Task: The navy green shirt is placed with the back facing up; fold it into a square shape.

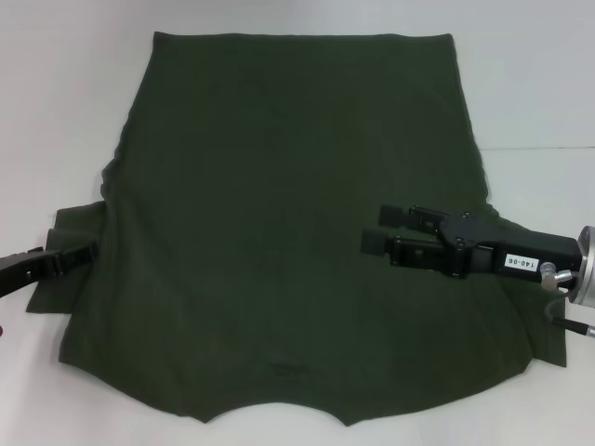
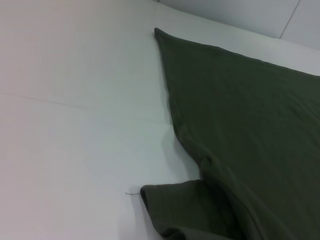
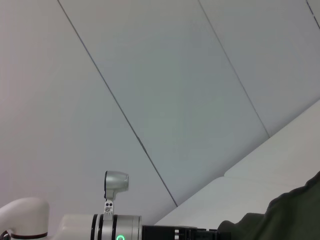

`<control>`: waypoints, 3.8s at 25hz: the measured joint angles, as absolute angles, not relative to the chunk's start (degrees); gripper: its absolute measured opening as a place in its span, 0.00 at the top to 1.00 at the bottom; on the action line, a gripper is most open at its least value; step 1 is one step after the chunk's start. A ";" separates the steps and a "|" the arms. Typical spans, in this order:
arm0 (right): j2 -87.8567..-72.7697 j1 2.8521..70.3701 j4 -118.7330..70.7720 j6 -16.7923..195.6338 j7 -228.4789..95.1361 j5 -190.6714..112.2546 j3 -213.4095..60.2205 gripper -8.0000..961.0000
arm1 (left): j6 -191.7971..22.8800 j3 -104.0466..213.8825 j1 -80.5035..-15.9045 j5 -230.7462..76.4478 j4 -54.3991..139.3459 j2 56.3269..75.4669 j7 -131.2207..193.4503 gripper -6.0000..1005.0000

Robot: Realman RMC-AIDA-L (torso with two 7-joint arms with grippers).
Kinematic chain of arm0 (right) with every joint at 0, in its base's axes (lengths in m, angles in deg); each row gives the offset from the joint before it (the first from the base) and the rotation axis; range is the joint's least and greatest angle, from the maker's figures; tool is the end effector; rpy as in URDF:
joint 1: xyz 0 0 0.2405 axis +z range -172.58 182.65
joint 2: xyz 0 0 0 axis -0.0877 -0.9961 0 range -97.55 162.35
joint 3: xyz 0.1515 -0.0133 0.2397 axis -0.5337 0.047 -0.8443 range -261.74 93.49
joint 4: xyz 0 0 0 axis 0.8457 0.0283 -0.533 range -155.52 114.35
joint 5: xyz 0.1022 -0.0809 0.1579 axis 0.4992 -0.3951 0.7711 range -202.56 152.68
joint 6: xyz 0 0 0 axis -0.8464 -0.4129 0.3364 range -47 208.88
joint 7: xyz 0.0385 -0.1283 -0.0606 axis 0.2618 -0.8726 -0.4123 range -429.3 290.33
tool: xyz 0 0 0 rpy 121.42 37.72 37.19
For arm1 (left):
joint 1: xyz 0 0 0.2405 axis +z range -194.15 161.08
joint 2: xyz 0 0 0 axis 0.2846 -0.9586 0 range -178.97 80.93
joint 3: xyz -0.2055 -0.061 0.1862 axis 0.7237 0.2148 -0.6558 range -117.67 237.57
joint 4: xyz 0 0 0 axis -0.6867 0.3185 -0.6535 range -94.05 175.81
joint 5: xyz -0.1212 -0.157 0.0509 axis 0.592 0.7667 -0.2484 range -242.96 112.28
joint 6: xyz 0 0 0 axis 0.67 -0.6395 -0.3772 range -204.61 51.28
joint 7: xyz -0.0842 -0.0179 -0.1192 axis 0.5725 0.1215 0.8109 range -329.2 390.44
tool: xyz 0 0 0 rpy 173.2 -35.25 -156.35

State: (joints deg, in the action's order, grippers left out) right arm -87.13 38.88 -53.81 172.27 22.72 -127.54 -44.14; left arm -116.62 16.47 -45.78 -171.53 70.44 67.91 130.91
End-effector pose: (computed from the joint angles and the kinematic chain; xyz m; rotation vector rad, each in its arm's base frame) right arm 0.2369 0.3558 -0.0156 -2.6327 0.9132 1.0901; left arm -0.3824 0.3950 0.0118 -1.8226 -1.2609 -0.4159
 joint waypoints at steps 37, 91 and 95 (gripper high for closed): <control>-87.13 38.52 -53.89 172.08 22.18 -126.28 -44.13 0.05 | -115.98 16.44 -46.03 -172.22 71.32 67.80 130.90 0.94; -87.13 38.34 -53.19 170.14 21.98 -126.19 -44.13 0.06 | -110.63 16.46 -47.53 -179.68 84.54 68.66 125.81 0.99; -87.13 38.34 -53.19 170.09 21.94 -126.19 -44.14 0.06 | -113.46 16.65 -46.13 -179.53 87.26 70.03 126.10 0.99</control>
State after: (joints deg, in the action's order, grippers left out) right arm -87.13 38.34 -53.19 170.09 21.94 -126.19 -44.14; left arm -113.46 16.65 -46.13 -179.53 87.26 70.03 126.10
